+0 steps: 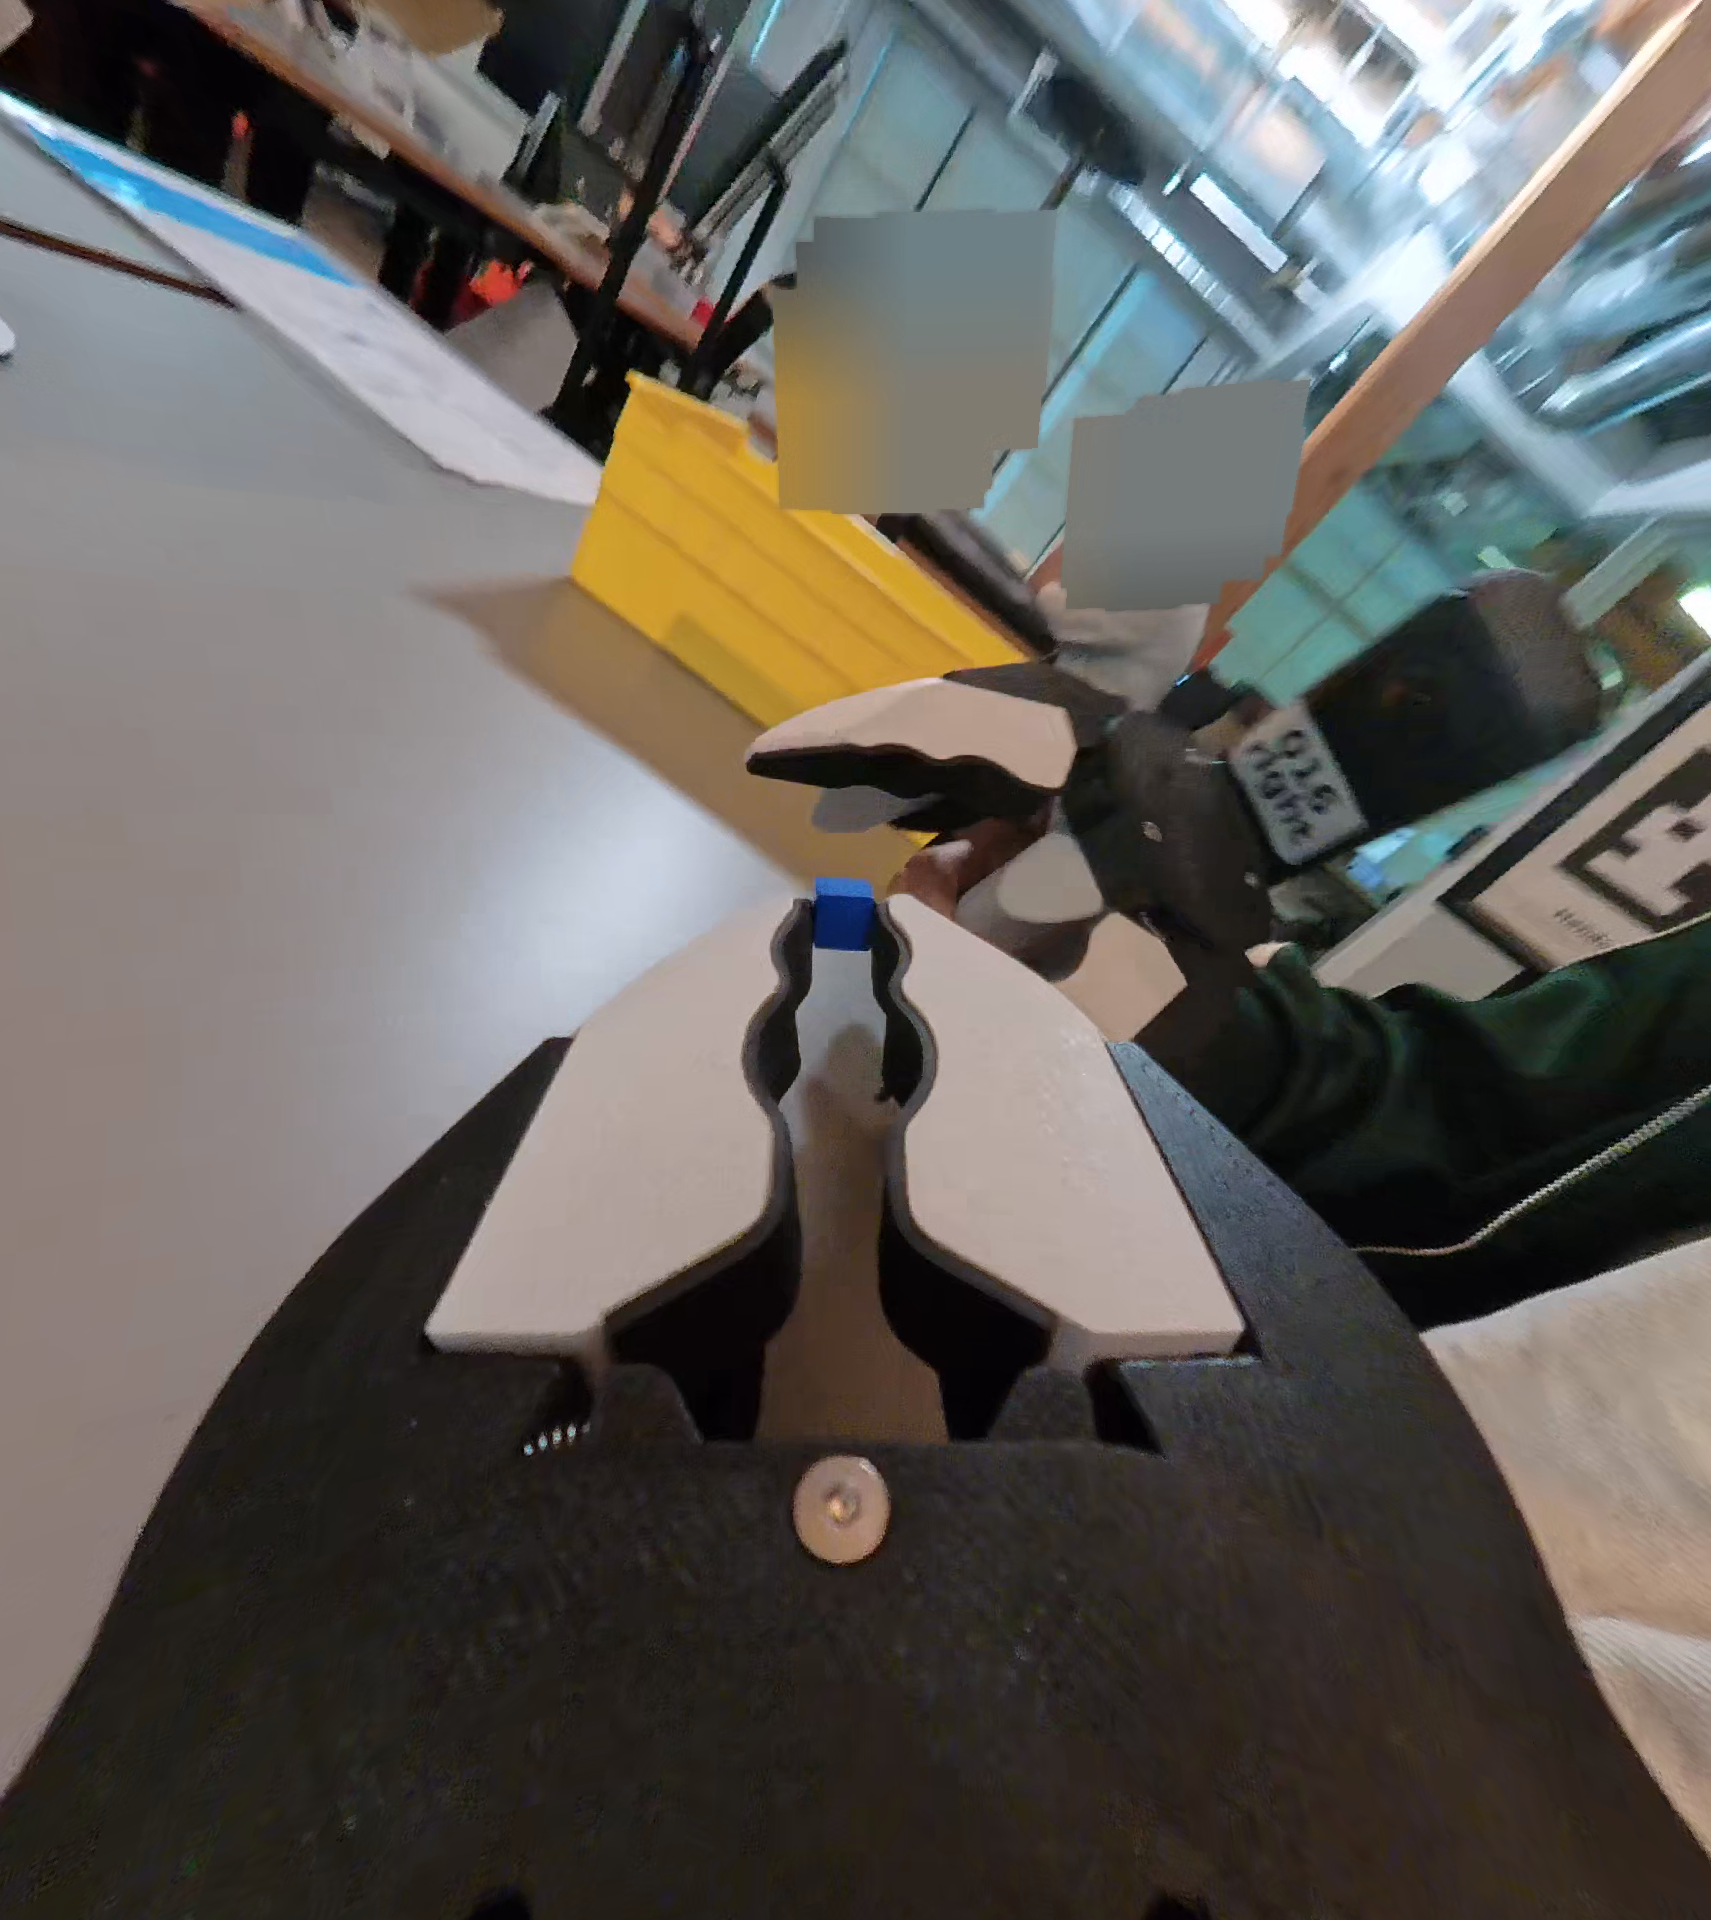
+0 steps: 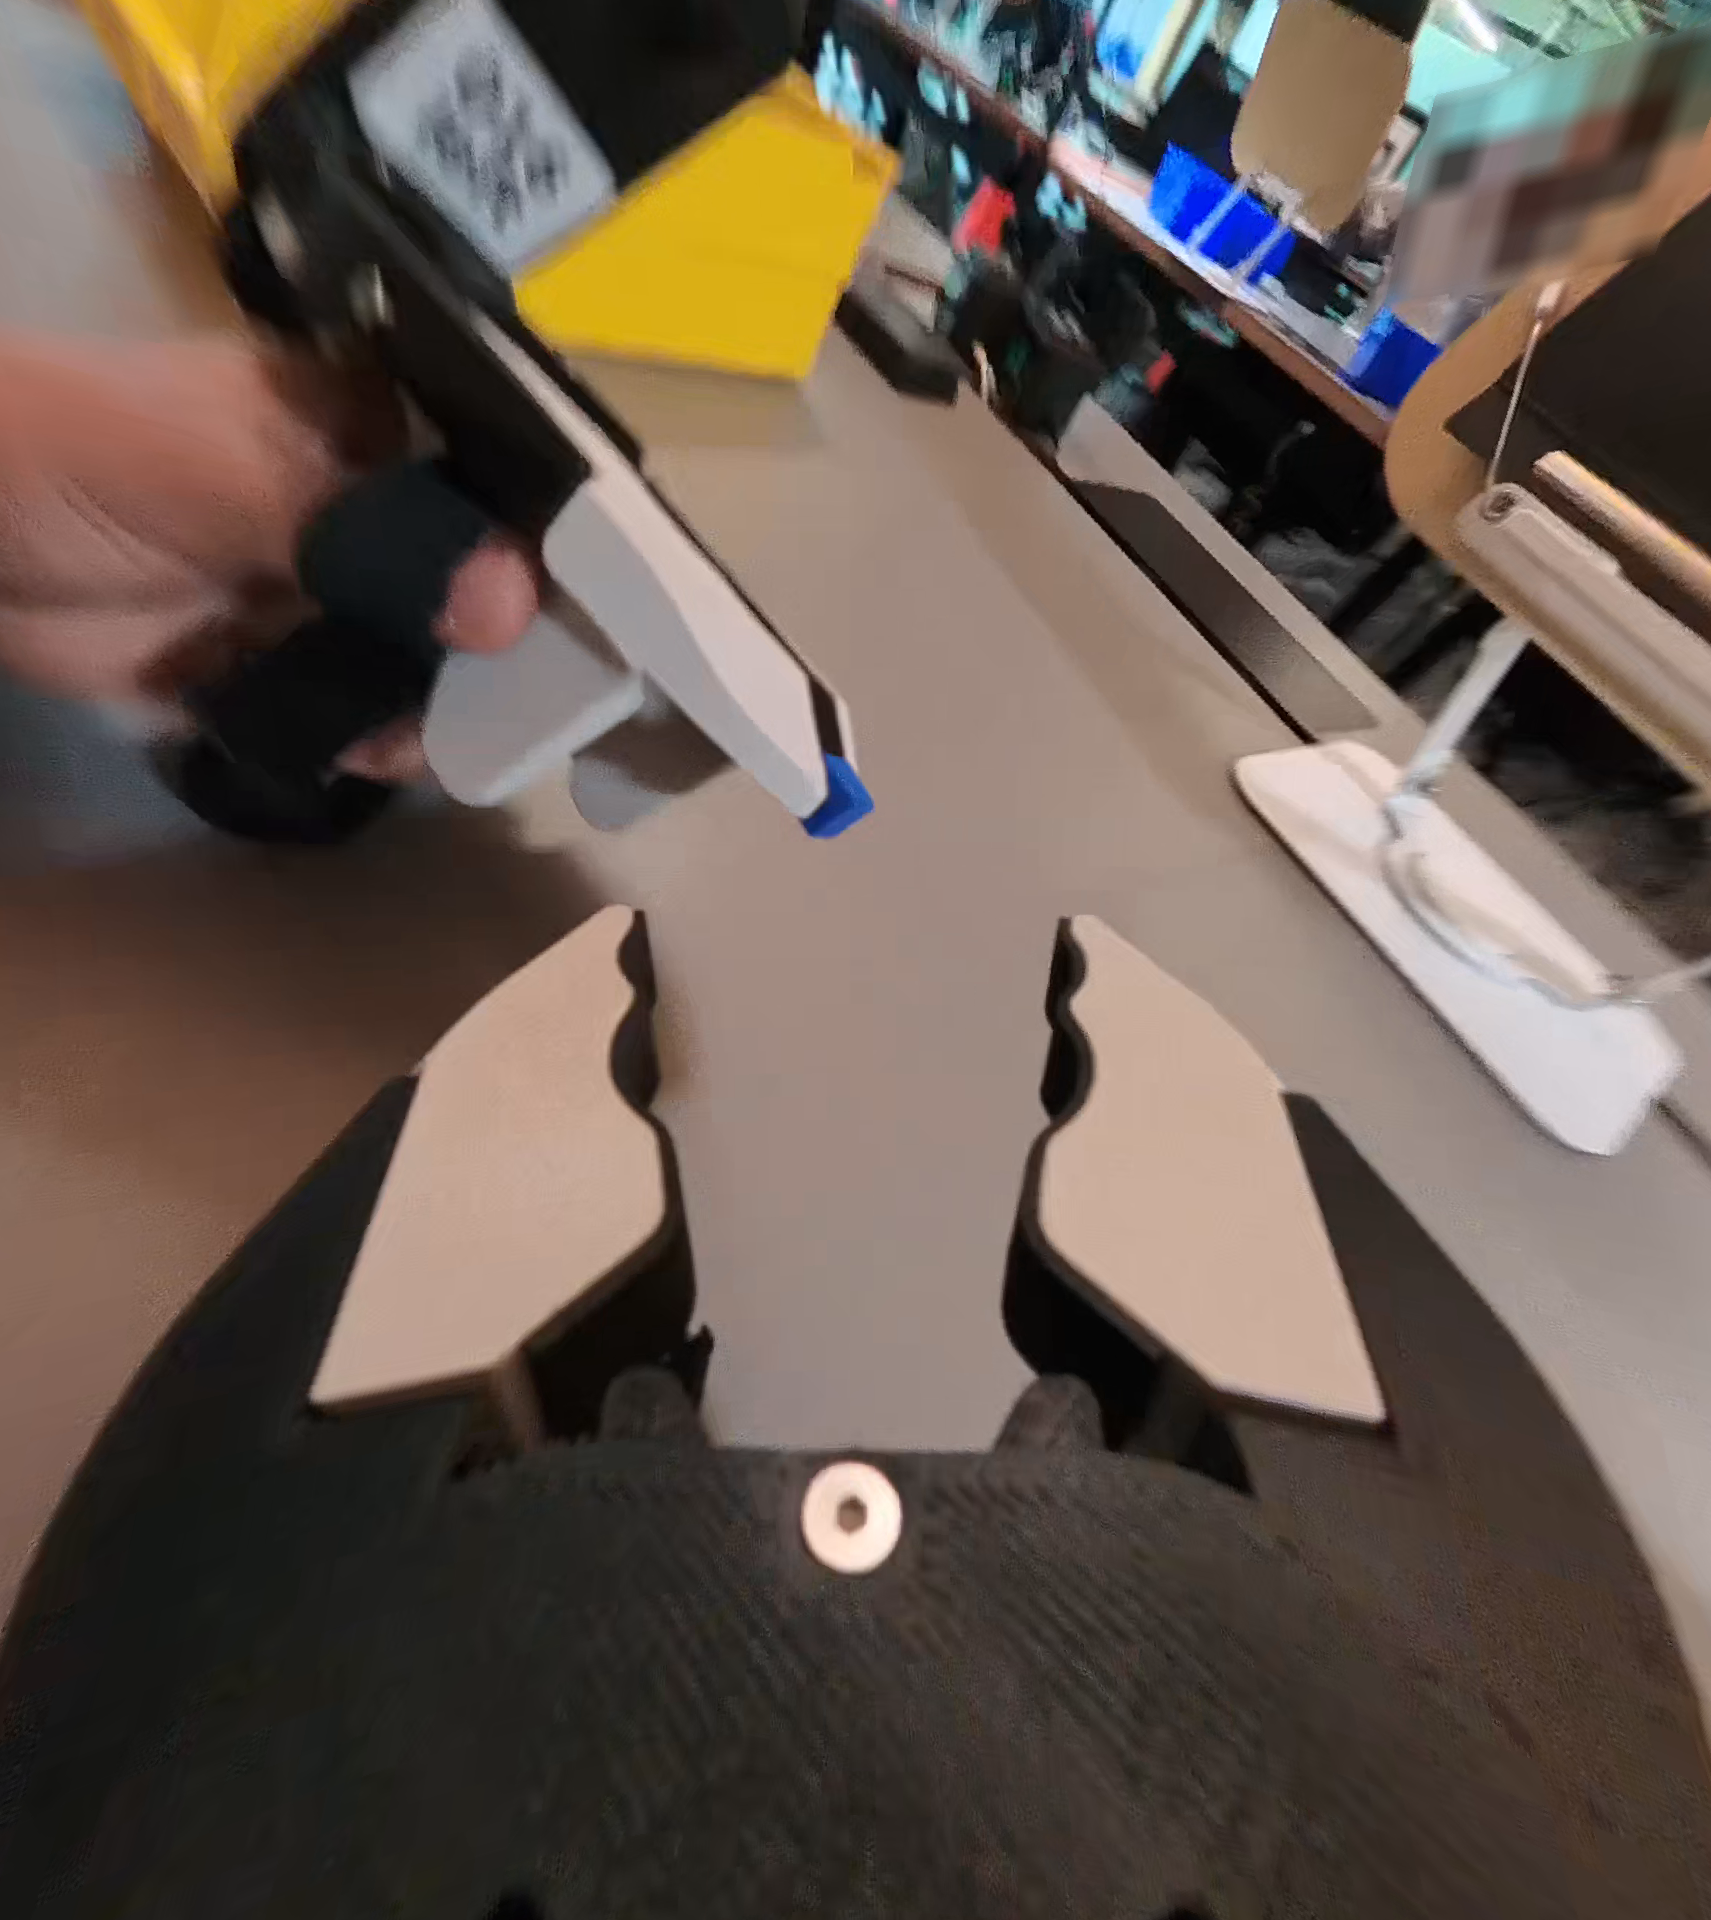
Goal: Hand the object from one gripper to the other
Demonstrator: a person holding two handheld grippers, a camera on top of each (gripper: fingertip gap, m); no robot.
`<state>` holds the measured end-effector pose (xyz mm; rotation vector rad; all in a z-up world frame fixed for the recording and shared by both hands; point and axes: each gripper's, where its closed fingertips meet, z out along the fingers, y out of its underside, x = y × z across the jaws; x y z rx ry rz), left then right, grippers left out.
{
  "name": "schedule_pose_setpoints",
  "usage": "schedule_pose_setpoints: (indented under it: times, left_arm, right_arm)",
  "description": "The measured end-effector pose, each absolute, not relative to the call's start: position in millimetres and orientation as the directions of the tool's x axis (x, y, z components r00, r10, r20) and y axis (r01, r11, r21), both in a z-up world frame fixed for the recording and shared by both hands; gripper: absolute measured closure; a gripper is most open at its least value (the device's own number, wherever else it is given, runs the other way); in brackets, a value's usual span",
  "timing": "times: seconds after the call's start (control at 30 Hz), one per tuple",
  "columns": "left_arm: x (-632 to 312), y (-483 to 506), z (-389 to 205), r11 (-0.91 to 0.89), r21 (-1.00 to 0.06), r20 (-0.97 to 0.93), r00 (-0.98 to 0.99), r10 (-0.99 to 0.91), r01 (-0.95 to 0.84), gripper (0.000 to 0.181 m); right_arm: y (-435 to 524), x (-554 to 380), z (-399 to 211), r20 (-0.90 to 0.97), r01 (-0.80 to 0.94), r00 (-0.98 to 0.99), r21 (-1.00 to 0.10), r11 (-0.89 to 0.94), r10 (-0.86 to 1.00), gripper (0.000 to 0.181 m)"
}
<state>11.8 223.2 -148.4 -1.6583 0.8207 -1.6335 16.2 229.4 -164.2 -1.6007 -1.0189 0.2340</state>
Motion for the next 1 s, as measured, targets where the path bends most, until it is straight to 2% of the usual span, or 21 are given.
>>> schedule_pose_setpoints:
  times: [0.07, 0.13, 0.2, 0.3, 0.5, 1.0]
  left_arm:
    - [7.7, 225.0, -142.0, -0.592, -0.804, 0.591, -0.021, -0.806, 0.058, 0.171]
    - [5.6, 223.9, -137.2, -0.582, -0.81, 0.58, -0.056, -0.813, 0.075, 0.171]
    - [5.7, 219.8, -132.7, -0.563, -0.822, 0.557, -0.091, -0.826, 0.078, 0.171]
    - [8.0, 210.7, -127.5, -0.534, -0.842, 0.521, -0.141, -0.842, 0.074, 0.171]
    - [11.8, 196.1, -120.0, -0.505, -0.86, 0.48, -0.218, -0.85, 0.072, 0.171]
    - [14.3, 186.0, -118.3, -0.514, -0.856, 0.482, -0.274, -0.832, 0.056, 0.171]
  right_arm:
    - [226.0, 16.8, -146.9, 0.206, 0.299, 0.622, -0.954, 0.013, 0.756, 0.111]
    - [221.2, 18.4, -131.4, 0.055, 0.132, 0.598, -0.991, -0.031, 0.799, 0.123]
    - [217.4, 20.0, -122.6, -0.076, 0.004, 0.548, -0.996, -0.094, 0.833, 0.134]
    - [211.8, 19.3, -118.1, -0.208, -0.094, 0.457, -0.978, -0.185, 0.865, 0.148]
    - [204.6, 13.2, -117.2, -0.312, -0.146, 0.357, -0.95, -0.277, 0.88, 0.16]
    - [194.4, 5.9, -115.9, -0.336, -0.141, 0.276, -0.941, -0.308, 0.9, 0.171]
